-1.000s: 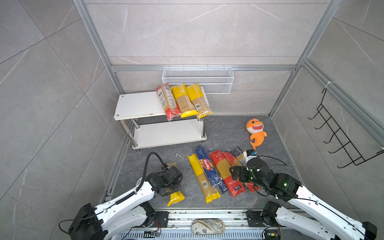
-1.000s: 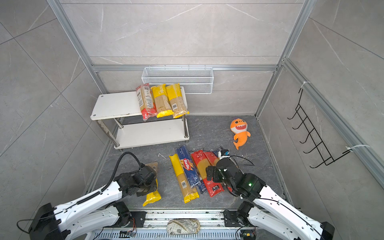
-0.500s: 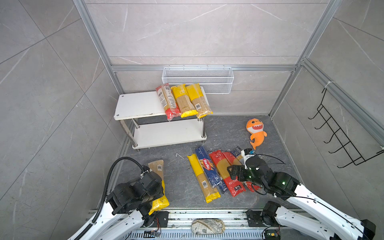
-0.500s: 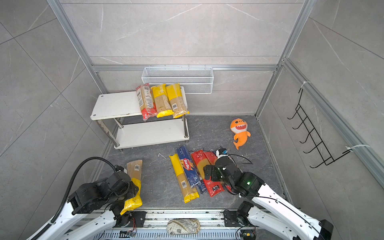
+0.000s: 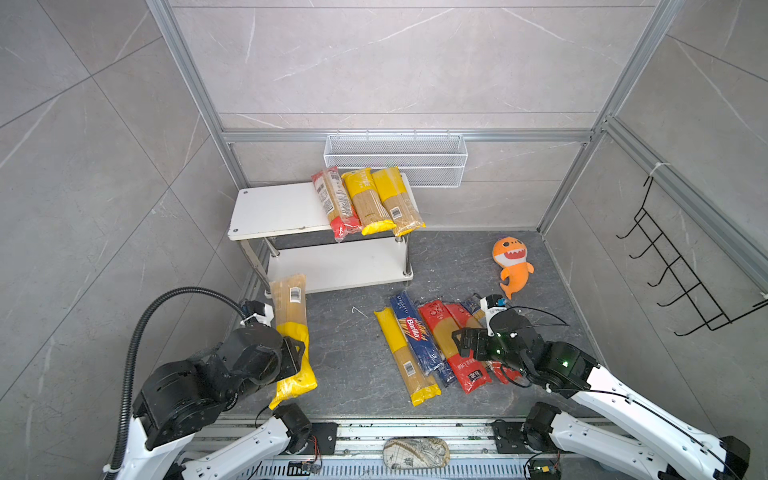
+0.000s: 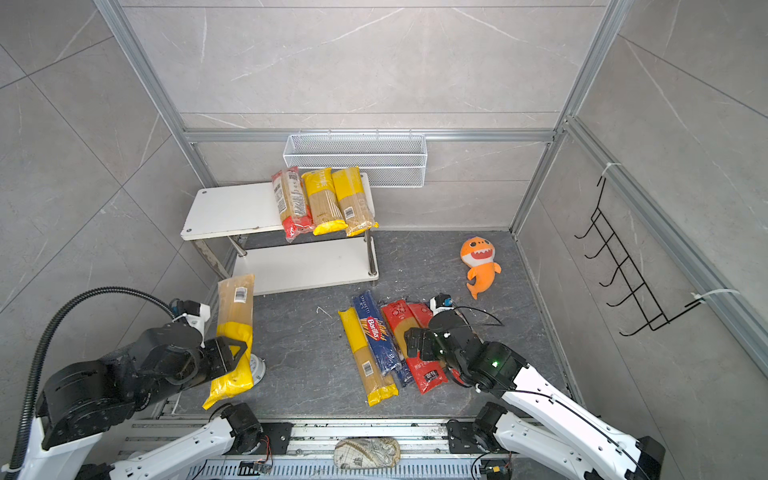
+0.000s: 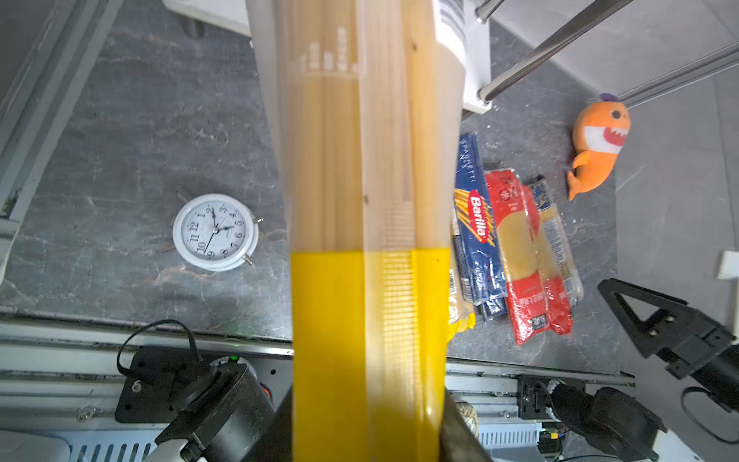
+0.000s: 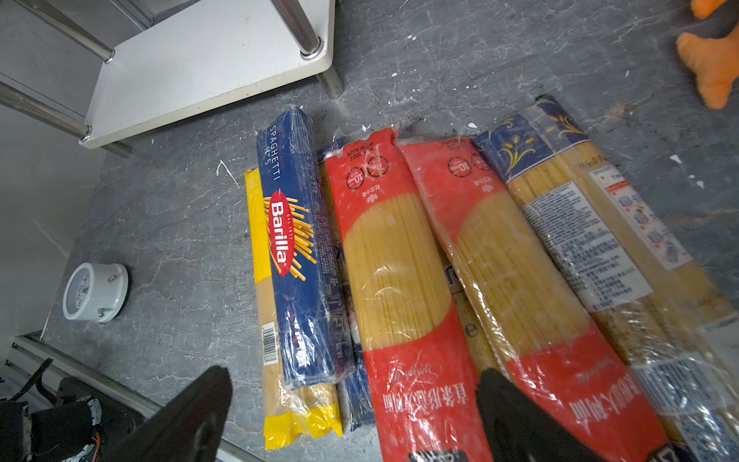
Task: Place and organize the pasta boxes and bags onto the shelf
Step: 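Lift the yellow-and-tan pack upright with the left gripper toward the shelf, then stand the pack beside the red-and-white pack on the top shelf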
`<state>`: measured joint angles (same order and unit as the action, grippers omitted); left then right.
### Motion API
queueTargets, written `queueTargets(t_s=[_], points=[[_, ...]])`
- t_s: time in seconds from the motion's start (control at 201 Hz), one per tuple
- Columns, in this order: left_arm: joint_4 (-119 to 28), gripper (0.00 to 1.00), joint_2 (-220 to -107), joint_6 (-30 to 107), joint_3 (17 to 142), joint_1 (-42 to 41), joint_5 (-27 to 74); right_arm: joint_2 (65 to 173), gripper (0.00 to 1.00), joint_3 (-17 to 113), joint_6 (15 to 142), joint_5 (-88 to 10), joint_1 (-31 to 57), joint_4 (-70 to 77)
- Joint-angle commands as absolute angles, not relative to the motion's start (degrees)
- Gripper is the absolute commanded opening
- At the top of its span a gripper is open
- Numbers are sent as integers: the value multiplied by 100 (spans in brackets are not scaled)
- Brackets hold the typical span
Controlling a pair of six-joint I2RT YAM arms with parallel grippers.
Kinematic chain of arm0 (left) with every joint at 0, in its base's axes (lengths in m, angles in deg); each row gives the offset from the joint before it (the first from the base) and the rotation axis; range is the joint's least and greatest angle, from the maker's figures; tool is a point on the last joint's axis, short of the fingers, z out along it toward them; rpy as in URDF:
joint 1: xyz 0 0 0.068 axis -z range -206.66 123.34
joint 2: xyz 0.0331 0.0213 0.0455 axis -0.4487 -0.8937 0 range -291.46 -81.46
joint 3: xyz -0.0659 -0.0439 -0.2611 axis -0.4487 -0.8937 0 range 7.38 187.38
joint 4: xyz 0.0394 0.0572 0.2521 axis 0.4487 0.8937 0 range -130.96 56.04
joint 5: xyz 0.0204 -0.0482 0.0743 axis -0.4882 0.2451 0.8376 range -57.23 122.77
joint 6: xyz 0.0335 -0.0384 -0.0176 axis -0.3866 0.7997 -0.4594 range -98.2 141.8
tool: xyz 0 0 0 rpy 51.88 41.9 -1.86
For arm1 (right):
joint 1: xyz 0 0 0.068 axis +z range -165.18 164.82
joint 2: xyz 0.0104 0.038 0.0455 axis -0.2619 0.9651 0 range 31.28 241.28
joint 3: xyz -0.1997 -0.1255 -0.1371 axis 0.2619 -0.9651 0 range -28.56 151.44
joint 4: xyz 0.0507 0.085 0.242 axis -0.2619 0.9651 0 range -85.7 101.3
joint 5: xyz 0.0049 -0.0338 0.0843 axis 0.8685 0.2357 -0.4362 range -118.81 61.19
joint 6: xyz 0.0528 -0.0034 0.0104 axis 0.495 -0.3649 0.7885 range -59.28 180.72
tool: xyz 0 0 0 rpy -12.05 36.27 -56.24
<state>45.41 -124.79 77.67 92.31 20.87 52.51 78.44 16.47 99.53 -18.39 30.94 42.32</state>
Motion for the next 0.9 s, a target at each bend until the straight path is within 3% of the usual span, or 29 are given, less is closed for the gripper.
queueTargets(t_s=[0.0, 0.194, 0.423, 0.513, 0.677, 0.891], points=[[4755, 0, -12801, 7220, 9989, 2091, 5776, 7865, 99, 1820, 9851, -1845, 3126, 4156], [4639, 0, -13605, 6830, 11058, 2089, 6131, 7842, 99, 1850, 9783, -1784, 3129, 4182], [4887, 0, -15341, 6135, 13085, 1940, 6804, 7839, 99, 1933, 9735, -1658, 3122, 4218], [4750, 0, -15990, 5635, 14010, 1323, 6219, 7840, 99, 1964, 9720, -1607, 3118, 4235], [4325, 0, -16881, 5017, 14897, -641, 4345, 7789, 99, 2003, 9693, -1500, 3123, 4287], [3706, 0, -17586, 4564, 15312, -1598, 3316, 7646, 100, 1984, 9633, -1162, 3116, 4485]])
